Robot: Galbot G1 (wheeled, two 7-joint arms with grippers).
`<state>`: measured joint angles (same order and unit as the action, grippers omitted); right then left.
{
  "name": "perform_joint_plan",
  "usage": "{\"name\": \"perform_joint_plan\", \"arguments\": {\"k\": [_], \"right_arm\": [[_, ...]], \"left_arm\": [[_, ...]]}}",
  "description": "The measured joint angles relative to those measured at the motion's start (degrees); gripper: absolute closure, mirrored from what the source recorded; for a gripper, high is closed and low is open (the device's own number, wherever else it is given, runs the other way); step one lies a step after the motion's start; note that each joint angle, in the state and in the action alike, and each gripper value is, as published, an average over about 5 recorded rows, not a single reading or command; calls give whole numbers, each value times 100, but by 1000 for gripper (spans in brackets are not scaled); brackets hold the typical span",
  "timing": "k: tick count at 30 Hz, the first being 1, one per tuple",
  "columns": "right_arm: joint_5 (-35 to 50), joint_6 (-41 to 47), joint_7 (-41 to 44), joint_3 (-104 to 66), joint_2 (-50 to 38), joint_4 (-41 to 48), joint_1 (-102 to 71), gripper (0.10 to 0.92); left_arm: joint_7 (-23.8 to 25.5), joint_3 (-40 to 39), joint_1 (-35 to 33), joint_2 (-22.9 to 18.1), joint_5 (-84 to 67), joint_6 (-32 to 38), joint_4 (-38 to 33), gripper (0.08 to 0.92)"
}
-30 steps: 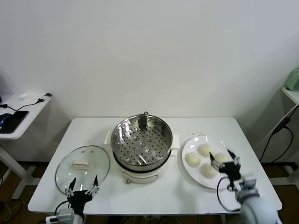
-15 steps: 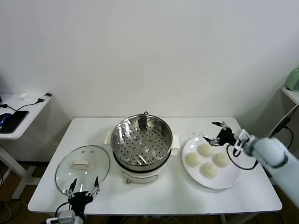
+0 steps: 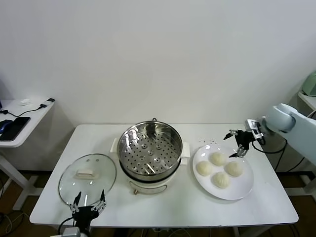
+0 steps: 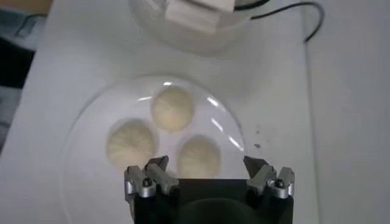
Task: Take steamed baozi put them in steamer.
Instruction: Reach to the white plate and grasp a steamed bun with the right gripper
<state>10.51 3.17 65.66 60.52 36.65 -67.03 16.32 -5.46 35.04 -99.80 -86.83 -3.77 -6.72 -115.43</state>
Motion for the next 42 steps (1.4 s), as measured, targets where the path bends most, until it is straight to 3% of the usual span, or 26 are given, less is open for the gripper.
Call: {"name": "perform_joint_plan", "arguments": {"k": [11, 32, 42], "right_arm": [[-40, 418, -77, 750, 821, 787, 147, 203], [-284, 906, -455, 417, 1618, 1777, -606, 206], [-253, 1019, -478, 309, 1625, 1800, -678, 359]], "left_arm": [[-8, -68, -70, -78, 105, 57, 38, 177], [-35, -134, -91, -124, 177, 159, 139, 177], [-79, -138, -164, -130, 275, 173, 103, 177]]}}
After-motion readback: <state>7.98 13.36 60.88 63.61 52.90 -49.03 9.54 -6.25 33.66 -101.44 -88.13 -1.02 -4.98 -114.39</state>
